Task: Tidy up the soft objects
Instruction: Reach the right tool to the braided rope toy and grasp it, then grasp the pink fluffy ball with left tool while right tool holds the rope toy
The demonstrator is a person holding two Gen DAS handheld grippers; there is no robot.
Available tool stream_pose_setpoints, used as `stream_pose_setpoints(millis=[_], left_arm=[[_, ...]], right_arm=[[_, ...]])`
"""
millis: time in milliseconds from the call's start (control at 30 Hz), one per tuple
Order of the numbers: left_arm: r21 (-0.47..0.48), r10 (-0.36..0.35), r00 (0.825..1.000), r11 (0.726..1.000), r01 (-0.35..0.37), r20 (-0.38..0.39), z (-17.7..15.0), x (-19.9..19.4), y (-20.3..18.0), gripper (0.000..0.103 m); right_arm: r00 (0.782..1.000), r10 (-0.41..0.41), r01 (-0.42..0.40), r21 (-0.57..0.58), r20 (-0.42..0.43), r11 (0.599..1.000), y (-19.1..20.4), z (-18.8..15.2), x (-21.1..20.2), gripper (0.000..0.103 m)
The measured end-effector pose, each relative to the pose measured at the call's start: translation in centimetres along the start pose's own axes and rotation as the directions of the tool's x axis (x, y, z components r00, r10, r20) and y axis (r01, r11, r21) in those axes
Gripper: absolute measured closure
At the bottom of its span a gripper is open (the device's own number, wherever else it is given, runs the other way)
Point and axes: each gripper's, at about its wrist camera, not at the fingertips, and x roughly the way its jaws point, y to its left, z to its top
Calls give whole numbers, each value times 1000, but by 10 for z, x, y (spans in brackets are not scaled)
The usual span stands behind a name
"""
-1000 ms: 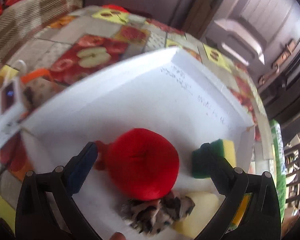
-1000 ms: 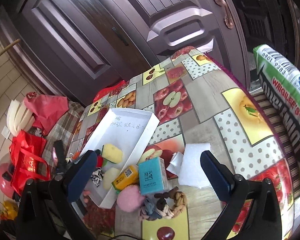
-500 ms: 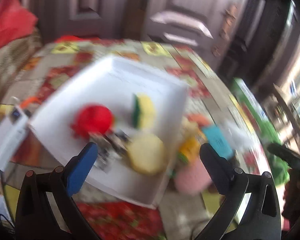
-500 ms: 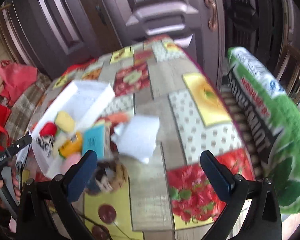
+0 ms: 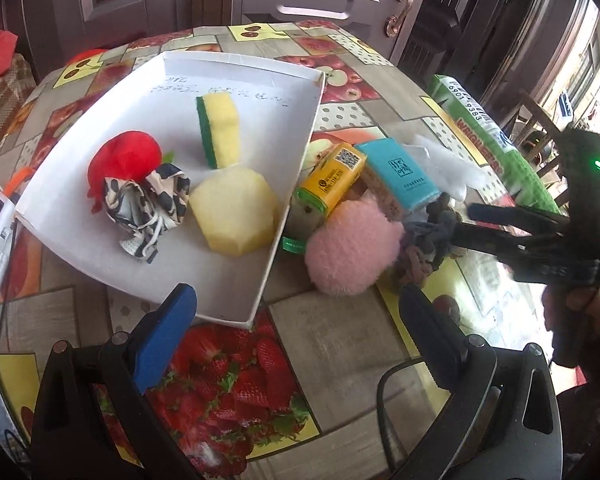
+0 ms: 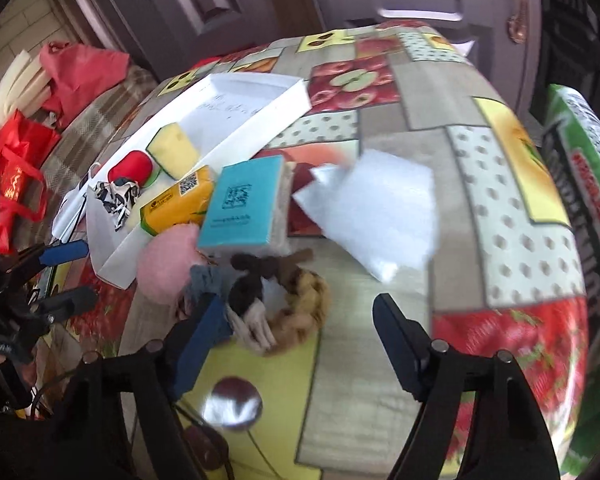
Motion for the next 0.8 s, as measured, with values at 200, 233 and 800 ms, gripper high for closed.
stream_pose_setpoints(millis=[200, 233, 800], left_arm=[[38, -15, 1000, 999, 16, -27, 2, 7, -11, 12], [47, -19, 999, 999, 20, -34, 4, 9, -14, 14], [276, 63, 998, 959, -67, 25, 28, 26, -66, 37]], right_arm=[[998, 41, -43, -26, -53, 999, 7, 1, 24, 51], [998, 46, -48, -36, -51, 998, 7, 0, 21, 54], [996, 26, -38, 156, 80, 987, -59, -26, -54, 69]])
